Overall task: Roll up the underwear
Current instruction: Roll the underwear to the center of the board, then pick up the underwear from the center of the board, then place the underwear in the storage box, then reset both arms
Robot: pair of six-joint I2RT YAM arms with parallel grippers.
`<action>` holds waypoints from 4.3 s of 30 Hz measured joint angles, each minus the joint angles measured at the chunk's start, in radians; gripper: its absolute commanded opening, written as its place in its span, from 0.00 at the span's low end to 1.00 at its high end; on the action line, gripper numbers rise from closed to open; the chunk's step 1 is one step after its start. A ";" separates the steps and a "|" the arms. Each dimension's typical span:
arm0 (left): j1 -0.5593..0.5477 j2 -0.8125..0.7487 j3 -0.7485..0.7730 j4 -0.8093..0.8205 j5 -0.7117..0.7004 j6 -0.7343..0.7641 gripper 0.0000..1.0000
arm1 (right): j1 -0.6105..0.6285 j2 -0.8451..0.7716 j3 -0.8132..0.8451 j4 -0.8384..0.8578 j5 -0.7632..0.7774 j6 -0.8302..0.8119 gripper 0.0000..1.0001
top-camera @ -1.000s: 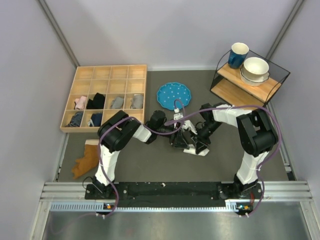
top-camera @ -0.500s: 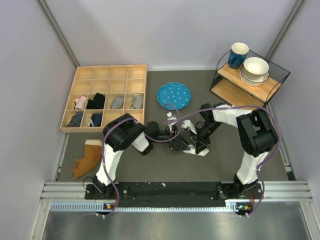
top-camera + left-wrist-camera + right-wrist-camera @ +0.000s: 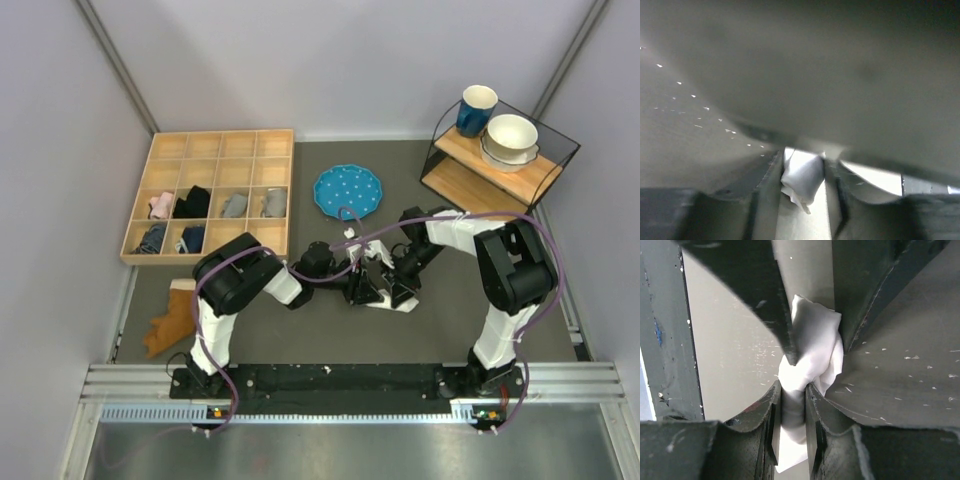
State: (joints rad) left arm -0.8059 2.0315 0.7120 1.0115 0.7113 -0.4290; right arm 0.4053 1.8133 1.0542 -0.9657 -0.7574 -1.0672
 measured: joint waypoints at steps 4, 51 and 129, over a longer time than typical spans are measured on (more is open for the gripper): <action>0.000 -0.001 0.023 -0.050 -0.001 0.009 0.13 | -0.003 0.000 -0.001 0.001 0.003 0.015 0.20; 0.246 -0.621 0.014 -0.856 0.006 0.233 0.00 | -0.112 -0.365 0.040 0.008 0.039 0.163 0.61; 0.990 -1.206 0.172 -1.432 -0.042 0.282 0.99 | -0.167 -0.608 0.158 0.353 0.209 0.577 0.99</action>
State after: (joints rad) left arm 0.1837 0.8253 0.8841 -0.4206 0.6689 -0.1467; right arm 0.2386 1.2049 1.2121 -0.6125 -0.5480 -0.4904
